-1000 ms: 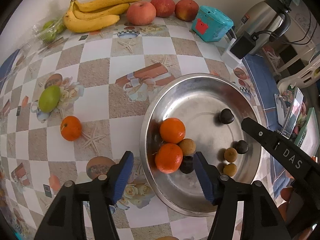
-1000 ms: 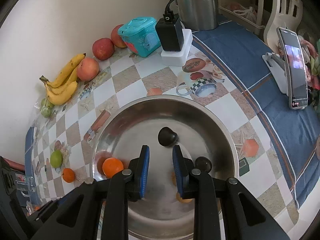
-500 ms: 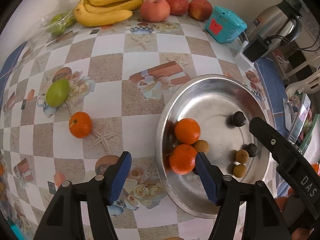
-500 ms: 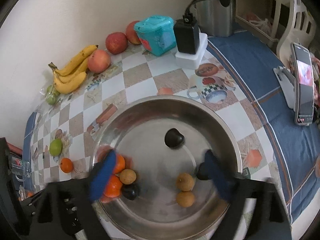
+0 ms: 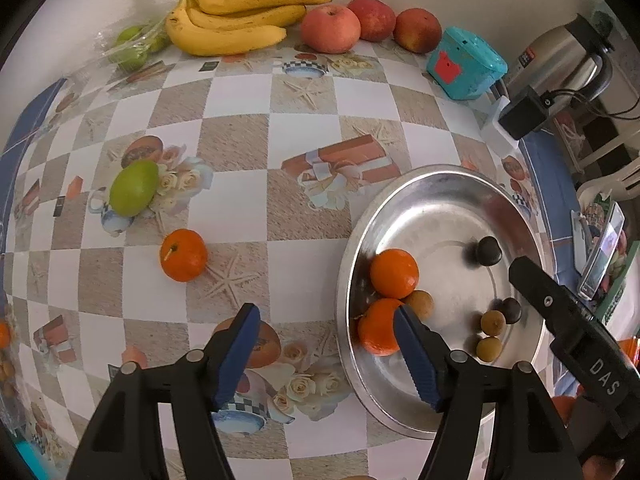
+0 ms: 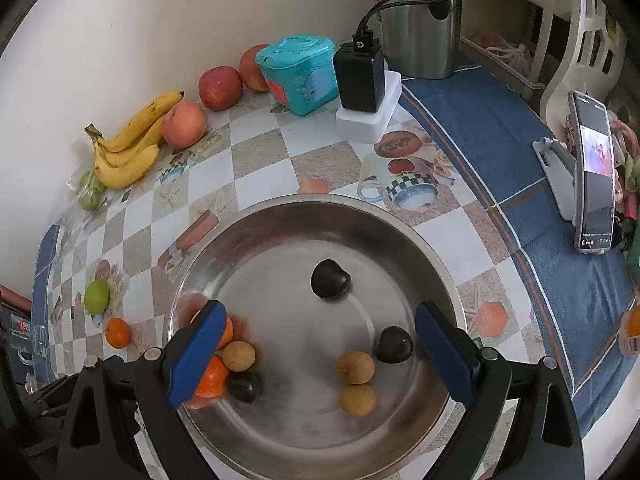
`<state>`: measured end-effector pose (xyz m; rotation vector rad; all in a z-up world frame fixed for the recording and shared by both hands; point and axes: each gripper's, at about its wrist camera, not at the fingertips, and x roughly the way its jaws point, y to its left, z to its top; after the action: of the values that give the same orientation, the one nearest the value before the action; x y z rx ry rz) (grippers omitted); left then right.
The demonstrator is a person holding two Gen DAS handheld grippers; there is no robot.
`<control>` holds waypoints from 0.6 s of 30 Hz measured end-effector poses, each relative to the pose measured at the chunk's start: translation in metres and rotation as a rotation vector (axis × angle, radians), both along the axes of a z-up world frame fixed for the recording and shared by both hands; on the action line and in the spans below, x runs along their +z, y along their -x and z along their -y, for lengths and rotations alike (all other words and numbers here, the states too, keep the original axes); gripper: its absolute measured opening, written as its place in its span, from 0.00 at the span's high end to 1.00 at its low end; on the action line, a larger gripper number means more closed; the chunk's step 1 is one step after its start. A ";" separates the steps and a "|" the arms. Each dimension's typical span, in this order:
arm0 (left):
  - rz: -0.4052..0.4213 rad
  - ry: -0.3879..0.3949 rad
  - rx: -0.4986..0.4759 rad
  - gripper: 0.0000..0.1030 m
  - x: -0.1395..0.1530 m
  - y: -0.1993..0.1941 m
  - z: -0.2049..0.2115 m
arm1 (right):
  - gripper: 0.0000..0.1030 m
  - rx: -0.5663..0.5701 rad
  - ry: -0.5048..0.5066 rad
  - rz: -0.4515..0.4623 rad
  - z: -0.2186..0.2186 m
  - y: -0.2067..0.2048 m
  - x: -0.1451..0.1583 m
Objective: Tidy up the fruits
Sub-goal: 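Lift both open tools away from the basin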
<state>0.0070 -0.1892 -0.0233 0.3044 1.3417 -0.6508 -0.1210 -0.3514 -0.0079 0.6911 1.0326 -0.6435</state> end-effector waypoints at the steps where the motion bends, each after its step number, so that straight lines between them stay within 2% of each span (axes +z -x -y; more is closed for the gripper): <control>1: 0.004 0.000 0.005 0.29 0.001 -0.002 -0.002 | 0.07 0.005 -0.001 0.000 -0.001 -0.001 0.000; 8: 0.043 0.007 0.057 0.28 0.011 -0.021 -0.019 | 0.07 0.047 -0.002 -0.011 -0.011 -0.011 -0.001; 15: 0.105 -0.009 0.163 0.27 0.020 -0.053 -0.057 | 0.07 0.089 -0.004 -0.031 -0.027 -0.025 -0.003; 18: 0.136 -0.026 0.204 0.23 0.022 -0.066 -0.075 | 0.07 0.099 -0.023 -0.034 -0.035 -0.032 -0.005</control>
<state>0.0731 -0.1145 -0.0018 0.2248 1.2324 -0.4348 -0.0889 -0.3166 -0.0124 0.6467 1.0999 -0.5592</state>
